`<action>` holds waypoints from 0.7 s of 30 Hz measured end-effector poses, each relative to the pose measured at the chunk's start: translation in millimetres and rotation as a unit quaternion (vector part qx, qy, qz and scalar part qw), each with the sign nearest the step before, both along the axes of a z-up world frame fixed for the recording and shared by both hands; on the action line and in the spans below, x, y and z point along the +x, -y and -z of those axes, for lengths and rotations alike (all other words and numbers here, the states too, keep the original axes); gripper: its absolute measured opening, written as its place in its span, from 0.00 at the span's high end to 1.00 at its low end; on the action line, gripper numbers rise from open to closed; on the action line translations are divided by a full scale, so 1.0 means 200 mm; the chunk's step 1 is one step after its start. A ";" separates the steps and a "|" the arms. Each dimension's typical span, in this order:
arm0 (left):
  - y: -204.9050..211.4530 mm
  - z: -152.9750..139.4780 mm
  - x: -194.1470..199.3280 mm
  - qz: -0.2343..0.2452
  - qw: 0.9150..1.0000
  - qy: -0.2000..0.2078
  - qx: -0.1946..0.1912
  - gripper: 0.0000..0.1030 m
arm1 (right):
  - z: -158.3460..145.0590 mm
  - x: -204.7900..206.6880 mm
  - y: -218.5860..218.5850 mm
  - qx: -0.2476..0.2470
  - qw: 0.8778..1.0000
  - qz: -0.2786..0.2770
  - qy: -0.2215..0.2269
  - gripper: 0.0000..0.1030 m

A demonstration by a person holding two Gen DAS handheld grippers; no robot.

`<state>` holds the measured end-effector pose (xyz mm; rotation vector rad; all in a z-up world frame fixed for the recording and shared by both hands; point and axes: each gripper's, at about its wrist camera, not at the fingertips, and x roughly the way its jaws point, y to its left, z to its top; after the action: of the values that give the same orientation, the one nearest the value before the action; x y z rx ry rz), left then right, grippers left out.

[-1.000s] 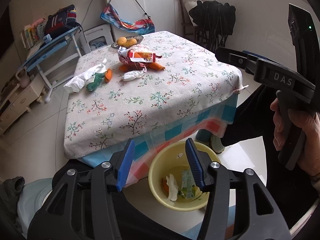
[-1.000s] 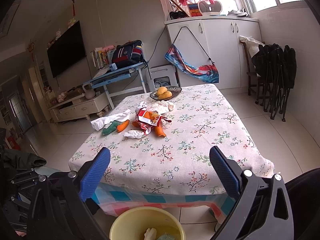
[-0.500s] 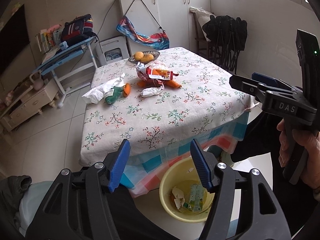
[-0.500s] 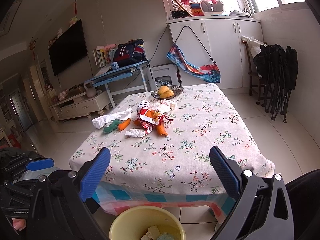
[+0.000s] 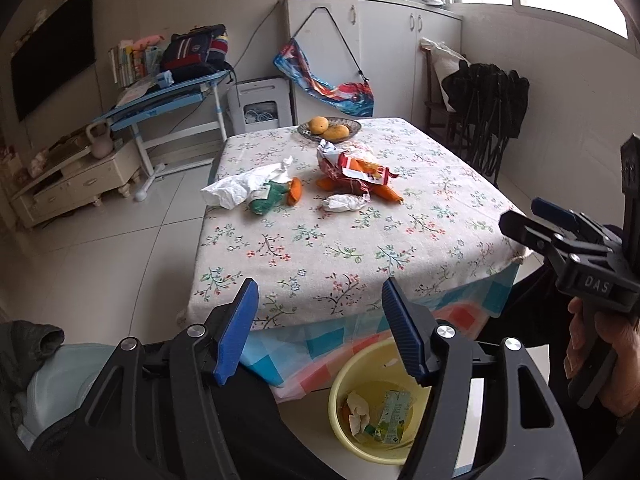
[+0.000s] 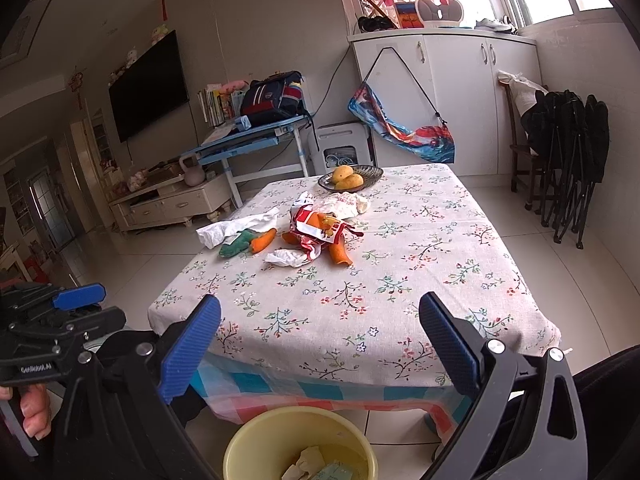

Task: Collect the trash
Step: 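Move both tools back toward the trash on the table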

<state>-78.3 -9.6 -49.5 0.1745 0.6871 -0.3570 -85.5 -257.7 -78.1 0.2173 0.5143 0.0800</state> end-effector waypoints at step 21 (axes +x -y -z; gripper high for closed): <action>-0.19 0.03 0.89 -0.093 0.995 -0.028 -0.015 0.40 | 0.09 0.58 -0.34 -0.005 0.984 -0.163 -0.069 0.08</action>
<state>98.9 28.9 -56.4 0.0716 0.7461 -0.1937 31.1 -189.9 -96.6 0.1284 0.6843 0.3833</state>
